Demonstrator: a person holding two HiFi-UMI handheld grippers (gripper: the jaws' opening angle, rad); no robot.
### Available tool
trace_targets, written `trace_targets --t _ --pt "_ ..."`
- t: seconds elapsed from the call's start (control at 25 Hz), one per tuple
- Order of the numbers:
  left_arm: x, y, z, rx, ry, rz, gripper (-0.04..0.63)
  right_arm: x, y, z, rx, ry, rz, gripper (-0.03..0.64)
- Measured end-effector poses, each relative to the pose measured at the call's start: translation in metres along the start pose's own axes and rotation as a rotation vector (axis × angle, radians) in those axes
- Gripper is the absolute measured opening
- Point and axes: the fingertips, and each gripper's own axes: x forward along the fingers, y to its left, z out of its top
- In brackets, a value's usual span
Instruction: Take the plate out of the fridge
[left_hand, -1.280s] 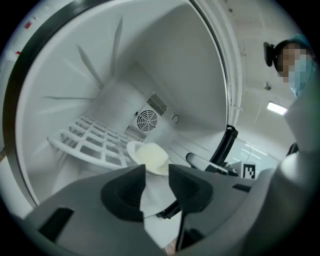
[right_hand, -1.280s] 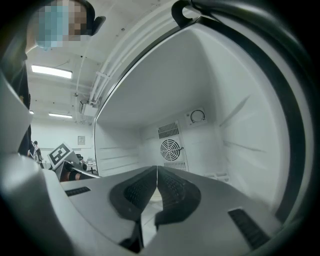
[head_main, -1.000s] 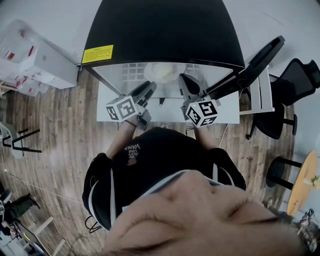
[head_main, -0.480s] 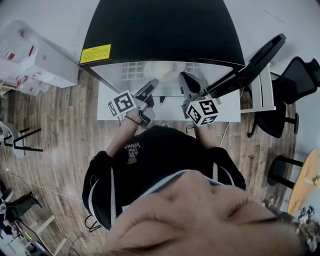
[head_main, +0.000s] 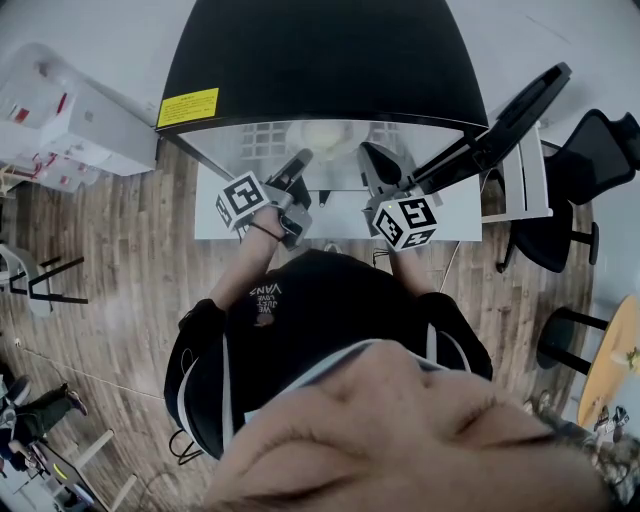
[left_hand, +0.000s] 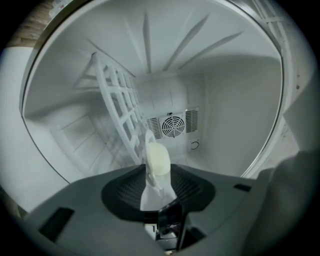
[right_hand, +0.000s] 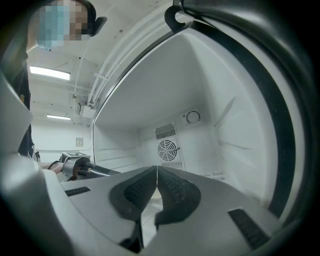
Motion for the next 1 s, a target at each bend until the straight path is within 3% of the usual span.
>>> trace_targets --t 0.2,0.36,1.0 --pt "0.001 0.005 0.001 -0.063 -0.006 0.013 0.133 -0.001 0.0 -0.003 0.002 0.01 -0.001 0.012" --pt "0.0 0.009 0.002 -0.073 -0.018 0.037 0.066 -0.002 0.0 -0.004 0.001 0.015 -0.002 0.012" --pt "-0.001 0.014 0.002 -0.126 -0.029 0.036 0.04 -0.004 0.001 -0.012 0.02 0.035 -0.017 0.012"
